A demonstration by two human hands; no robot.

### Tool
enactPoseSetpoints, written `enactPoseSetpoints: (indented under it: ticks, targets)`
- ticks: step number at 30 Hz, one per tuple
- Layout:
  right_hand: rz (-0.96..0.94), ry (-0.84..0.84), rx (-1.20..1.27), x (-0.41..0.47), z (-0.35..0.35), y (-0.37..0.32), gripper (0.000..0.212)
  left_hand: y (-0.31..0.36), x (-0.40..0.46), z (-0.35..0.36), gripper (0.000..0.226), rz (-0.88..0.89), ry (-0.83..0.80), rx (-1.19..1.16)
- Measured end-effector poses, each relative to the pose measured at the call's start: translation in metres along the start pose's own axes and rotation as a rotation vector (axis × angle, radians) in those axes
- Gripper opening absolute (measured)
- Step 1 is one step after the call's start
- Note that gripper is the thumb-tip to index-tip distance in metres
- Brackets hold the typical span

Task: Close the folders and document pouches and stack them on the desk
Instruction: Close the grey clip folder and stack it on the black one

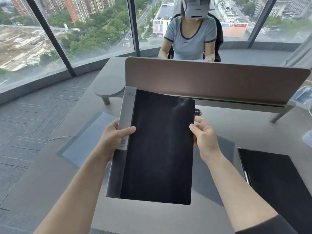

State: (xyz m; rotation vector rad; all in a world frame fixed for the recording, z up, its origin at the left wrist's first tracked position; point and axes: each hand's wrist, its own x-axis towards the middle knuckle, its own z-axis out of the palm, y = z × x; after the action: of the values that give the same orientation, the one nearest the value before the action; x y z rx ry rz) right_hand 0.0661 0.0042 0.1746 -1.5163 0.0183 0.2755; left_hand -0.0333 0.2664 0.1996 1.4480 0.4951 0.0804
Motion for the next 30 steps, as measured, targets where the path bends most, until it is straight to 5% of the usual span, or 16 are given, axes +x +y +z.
enactPoseSetpoints:
  ticks: [11, 17, 26, 30]
  targets:
    - [0.104, 0.242, -0.228, -0.003, -0.058, 0.033, 0.038, -0.044, 0.02, 0.055, 0.039, -0.108, -0.087, -0.059]
    - [0.197, 0.216, -0.247, -0.019, -0.091, 0.04, 0.017, -0.057, 0.029, 0.093, 0.033, -0.165, -0.081, -0.044]
    - [0.254, 0.369, -0.293, -0.028, -0.173, 0.061, 0.021, -0.084, 0.02, 0.189, 0.017, -0.233, -0.106, 0.034]
    - [0.294, 0.421, -0.311, -0.036, -0.218, 0.07, 0.02, -0.097, 0.014, 0.233, 0.027, -0.358, -0.115, 0.038]
